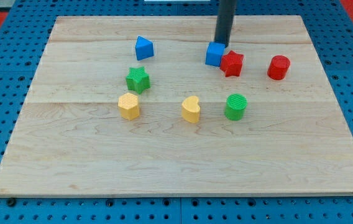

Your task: Move the red star above to the green circle

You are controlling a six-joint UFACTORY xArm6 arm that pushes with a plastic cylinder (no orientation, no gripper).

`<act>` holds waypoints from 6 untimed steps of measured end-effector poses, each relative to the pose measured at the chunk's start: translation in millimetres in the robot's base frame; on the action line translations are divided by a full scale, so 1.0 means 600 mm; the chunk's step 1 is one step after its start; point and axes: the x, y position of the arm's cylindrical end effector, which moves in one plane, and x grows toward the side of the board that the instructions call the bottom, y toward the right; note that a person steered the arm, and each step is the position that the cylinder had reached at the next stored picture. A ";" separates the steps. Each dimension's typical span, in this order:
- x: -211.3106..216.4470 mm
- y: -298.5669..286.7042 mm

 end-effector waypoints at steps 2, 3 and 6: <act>0.070 0.020; 0.074 0.069; 0.126 0.081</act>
